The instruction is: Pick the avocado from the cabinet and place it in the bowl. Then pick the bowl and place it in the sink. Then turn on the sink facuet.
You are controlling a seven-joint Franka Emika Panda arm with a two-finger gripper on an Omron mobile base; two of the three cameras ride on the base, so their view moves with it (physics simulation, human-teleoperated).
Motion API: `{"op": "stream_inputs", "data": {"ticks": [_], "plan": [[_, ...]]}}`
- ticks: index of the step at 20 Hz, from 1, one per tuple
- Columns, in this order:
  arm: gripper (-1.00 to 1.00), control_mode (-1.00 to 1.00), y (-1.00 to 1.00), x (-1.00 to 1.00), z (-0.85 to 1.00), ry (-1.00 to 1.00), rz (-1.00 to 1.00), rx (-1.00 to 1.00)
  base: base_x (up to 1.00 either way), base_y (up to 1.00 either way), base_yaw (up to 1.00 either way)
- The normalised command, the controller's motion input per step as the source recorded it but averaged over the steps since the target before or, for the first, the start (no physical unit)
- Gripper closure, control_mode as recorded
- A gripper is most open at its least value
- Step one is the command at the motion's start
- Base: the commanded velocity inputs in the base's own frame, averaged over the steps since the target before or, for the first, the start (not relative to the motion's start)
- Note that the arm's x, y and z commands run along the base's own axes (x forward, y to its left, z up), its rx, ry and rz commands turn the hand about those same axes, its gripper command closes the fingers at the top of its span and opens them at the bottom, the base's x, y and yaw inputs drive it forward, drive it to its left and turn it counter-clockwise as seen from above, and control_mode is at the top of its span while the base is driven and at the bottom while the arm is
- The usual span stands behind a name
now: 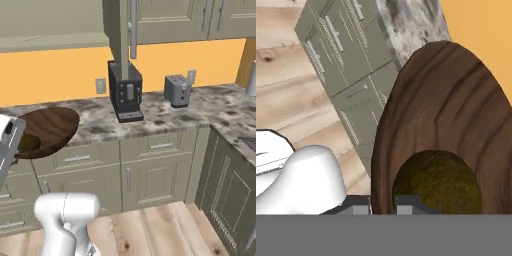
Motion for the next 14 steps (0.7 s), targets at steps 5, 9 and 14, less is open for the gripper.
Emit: {"op": "stream_inputs", "data": {"ticks": [5,9,14], "plan": [[1.00,1.00,0.00,0.00,0.00,0.00,0.00,0.00,-0.45,0.00,-0.76],[1.00,1.00,0.00,0.00,0.00,0.00,0.00,0.00,-0.59,-0.18,-0.70],[1.00,1.00,0.00,0.00,0.00,0.00,0.00,0.00,-0.74,-0.49,-0.56]]}}
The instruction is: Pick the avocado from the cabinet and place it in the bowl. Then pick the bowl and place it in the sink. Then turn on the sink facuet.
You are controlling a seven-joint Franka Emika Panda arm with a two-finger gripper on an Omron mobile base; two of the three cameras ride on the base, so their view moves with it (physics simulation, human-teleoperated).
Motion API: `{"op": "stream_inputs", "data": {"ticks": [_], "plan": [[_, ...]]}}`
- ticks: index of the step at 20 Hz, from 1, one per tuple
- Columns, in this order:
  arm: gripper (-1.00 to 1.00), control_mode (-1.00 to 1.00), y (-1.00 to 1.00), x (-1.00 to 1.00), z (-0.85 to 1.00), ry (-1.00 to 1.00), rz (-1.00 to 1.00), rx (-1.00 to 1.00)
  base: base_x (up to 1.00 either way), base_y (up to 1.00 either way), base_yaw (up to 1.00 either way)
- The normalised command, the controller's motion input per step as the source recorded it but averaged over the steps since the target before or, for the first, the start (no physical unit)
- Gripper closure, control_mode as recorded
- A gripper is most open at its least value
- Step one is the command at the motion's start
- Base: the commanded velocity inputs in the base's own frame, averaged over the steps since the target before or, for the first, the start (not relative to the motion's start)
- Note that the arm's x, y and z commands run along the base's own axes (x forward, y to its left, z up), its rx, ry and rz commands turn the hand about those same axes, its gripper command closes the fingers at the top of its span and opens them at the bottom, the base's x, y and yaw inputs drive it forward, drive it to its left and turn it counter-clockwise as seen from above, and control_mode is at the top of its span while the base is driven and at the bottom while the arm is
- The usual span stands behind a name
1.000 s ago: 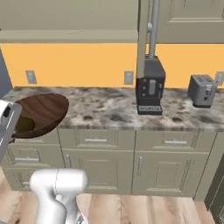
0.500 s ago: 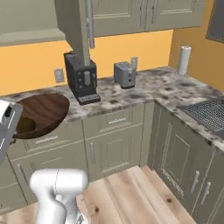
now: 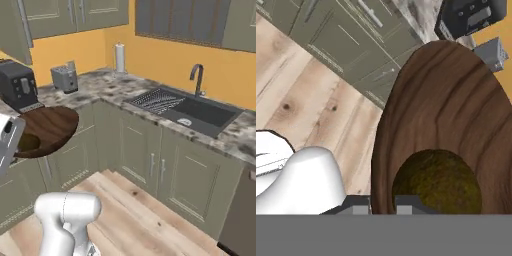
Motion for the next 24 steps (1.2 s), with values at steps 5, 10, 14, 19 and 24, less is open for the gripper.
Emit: {"op": "stream_inputs", "data": {"ticks": [5,10,14,19,24], "plan": [[1.00,1.00,0.00,0.00,0.00,0.00,0.00,0.00,-0.54,-0.71,-0.47],[1.00,1.00,0.00,0.00,0.00,0.00,0.00,0.00,0.03,-0.74,-0.48],[1.00,1.00,0.00,0.00,0.00,0.00,0.00,0.00,0.71,-0.20,-0.45],[1.00,1.00,0.00,0.00,0.00,0.00,0.00,0.00,0.94,-0.06,-0.41],[1.00,1.00,0.00,0.00,0.00,0.00,0.00,0.00,0.94,-0.01,-0.36]]}}
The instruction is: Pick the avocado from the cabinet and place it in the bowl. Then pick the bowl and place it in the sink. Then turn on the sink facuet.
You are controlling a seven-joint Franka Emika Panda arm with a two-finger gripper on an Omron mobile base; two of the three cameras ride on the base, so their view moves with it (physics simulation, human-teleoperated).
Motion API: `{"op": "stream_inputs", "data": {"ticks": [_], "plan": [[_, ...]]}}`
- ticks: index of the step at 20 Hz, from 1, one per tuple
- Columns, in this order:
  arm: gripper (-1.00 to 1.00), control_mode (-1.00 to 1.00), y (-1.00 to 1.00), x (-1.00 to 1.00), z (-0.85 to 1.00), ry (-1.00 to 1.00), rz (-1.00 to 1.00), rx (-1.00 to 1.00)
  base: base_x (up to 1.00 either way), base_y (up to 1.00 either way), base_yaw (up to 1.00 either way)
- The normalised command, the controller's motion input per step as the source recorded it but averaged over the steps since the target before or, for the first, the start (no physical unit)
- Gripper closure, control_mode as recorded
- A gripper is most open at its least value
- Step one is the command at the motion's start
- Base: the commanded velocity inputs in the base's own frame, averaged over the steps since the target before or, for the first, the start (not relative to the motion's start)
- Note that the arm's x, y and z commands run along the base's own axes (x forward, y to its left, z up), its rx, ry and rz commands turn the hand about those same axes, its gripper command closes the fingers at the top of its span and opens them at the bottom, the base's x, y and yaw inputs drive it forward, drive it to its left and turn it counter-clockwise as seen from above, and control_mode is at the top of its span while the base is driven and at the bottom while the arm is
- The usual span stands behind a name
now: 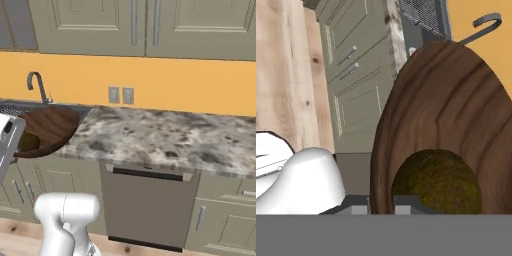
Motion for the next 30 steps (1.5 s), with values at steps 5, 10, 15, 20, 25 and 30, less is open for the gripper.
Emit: {"op": "stream_inputs", "data": {"ticks": [5,10,15,20,25,30], "plan": [[1.00,1.00,0.00,0.00,0.00,0.00,0.00,0.00,0.09,0.19,-0.18],[1.00,1.00,0.00,0.00,0.00,0.00,0.00,0.00,-0.18,0.55,-0.05],[1.00,1.00,0.00,0.00,0.00,0.00,0.00,0.00,0.19,0.59,-0.08],[1.00,1.00,0.00,0.00,0.00,0.00,0.00,0.00,0.41,0.41,-0.11],[1.00,1.00,0.00,0.00,0.00,0.00,0.00,0.00,0.29,0.39,-0.11],[1.00,1.00,0.00,0.00,0.00,0.00,0.00,0.00,0.30,0.60,0.00]]}}
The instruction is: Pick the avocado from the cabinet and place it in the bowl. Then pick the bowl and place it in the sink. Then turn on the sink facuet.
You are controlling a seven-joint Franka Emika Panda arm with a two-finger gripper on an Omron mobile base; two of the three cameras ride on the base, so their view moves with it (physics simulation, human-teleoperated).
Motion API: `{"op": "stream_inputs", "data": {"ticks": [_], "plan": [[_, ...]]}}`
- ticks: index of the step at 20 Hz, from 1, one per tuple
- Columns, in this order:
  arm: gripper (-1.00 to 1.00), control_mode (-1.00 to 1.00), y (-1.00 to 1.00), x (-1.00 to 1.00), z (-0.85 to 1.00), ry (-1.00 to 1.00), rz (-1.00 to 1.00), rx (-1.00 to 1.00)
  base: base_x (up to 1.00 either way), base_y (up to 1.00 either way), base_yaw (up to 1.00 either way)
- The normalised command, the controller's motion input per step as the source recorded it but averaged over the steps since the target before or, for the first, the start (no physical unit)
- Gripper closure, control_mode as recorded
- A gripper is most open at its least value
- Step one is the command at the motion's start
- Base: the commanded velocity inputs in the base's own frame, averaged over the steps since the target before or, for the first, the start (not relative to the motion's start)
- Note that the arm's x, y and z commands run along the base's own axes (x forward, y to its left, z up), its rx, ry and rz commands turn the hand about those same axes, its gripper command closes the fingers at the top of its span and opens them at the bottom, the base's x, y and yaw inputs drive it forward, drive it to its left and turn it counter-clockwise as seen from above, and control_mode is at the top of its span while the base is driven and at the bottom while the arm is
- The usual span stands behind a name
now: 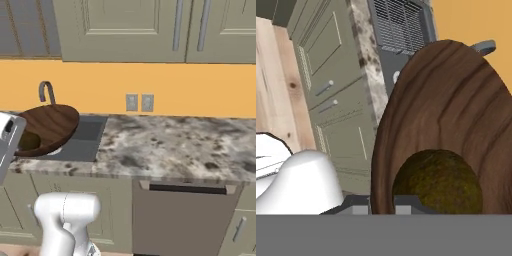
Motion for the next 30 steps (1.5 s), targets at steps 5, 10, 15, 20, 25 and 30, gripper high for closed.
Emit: {"op": "stream_inputs", "data": {"ticks": [5,10,15,20,25,30], "plan": [[1.00,1.00,0.00,0.00,0.00,0.00,0.00,0.00,0.62,0.36,0.00],[1.00,1.00,0.00,0.00,0.00,0.00,0.00,0.00,0.54,0.19,0.00],[1.00,1.00,0.00,0.00,0.00,0.00,0.00,0.00,0.08,0.32,0.00],[1.00,1.00,0.00,0.00,0.00,0.00,0.00,0.00,0.14,0.38,0.00],[1.00,1.00,0.00,0.00,0.00,0.00,0.00,0.00,0.17,0.03,0.04],[1.00,-1.00,0.00,0.02,-0.03,0.00,0.01,0.00,0.07,0.04,0.05]]}}
